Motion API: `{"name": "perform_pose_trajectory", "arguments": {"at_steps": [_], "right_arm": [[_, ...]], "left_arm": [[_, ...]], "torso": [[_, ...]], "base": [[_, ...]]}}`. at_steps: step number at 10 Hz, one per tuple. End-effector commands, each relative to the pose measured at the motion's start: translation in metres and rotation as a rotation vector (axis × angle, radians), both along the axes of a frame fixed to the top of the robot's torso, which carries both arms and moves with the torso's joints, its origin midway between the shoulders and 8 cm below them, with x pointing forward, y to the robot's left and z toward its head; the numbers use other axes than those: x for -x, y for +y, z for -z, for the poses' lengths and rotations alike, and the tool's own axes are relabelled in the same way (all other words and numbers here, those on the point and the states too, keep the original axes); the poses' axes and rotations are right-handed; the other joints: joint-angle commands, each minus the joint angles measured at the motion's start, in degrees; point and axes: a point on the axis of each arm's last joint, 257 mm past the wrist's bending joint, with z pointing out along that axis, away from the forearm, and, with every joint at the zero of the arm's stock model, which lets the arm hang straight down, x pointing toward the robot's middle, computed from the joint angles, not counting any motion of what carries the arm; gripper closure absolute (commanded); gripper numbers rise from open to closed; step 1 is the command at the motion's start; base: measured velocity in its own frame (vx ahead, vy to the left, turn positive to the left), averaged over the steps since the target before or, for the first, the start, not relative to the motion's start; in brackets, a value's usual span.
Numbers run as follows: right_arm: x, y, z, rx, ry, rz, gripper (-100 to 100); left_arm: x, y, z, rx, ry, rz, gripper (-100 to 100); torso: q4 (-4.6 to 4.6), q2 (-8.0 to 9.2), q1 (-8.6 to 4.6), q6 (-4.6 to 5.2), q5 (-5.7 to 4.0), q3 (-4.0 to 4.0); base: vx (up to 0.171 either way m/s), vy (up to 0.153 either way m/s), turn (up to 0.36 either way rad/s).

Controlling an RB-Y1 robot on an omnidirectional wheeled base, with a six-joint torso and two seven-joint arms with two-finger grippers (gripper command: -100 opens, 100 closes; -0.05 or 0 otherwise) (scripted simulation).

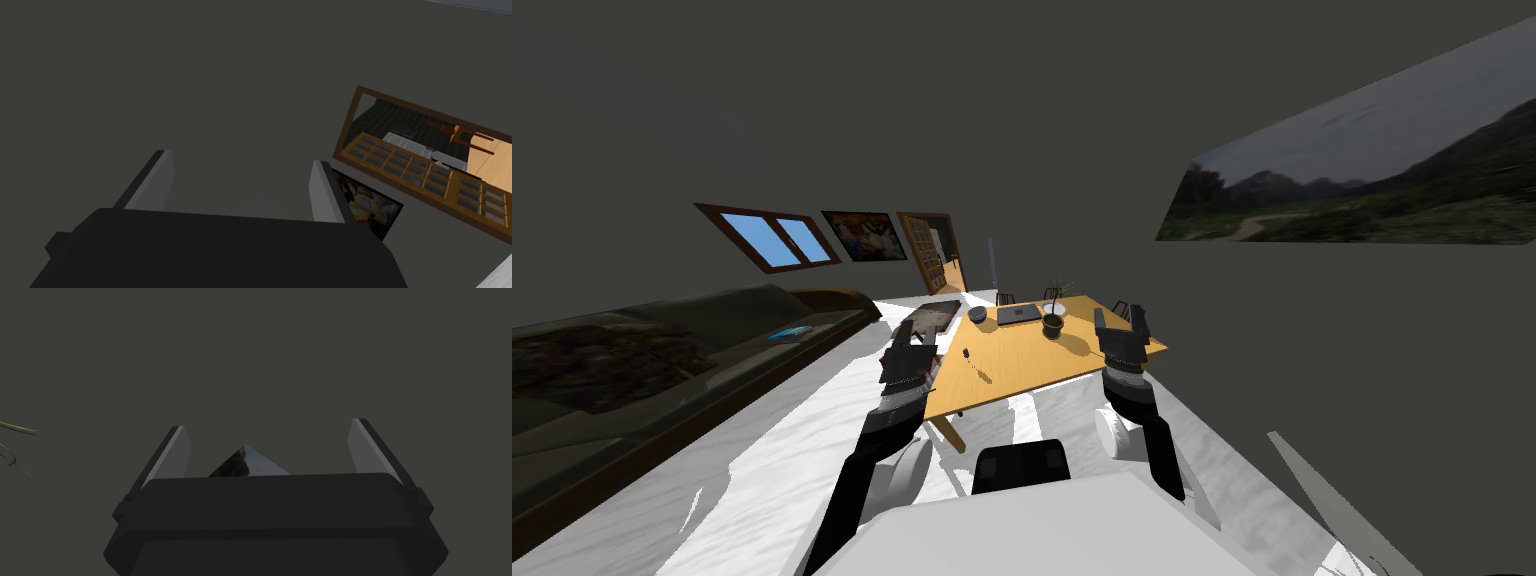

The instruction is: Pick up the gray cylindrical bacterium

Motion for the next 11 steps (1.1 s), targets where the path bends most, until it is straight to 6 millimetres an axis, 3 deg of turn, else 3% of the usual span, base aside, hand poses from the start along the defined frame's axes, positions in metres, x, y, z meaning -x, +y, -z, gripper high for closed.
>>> {"name": "perform_pose_trajectory", "arguments": {"at_steps": [1, 6, 11], "right_arm": [[0.0, 0.0, 0.0, 0.0, 0.0, 0.0, 0], [0.0, 0.0, 0.0, 0.0, 0.0, 0.0, 0], [0.0, 0.0, 0.0, 0.0, 0.0, 0.0, 0]], "left_arm": [[-0.007, -0.001, 0.009, -0.023, 0.03, 0.026, -100], [-0.029, 0.006, 0.038, -0.038, 0.117, 0.072, -100], [-0.065, 0.037, 0.089, 0.005, 0.263, 0.092, -100]], "torso": [[0.0, 0.0, 0.0, 0.0, 0.0, 0.0], [0.02, 0.08, 0.18, 0.0, 0.04, 0.05], [0.02, 0.08, 0.22, 0.0, 0.05, 0.05]], "base": [[-0.008, 0.016, 0.006], [-0.019, 0.037, -0.002], [-0.02, 0.041, -0.012]]}}
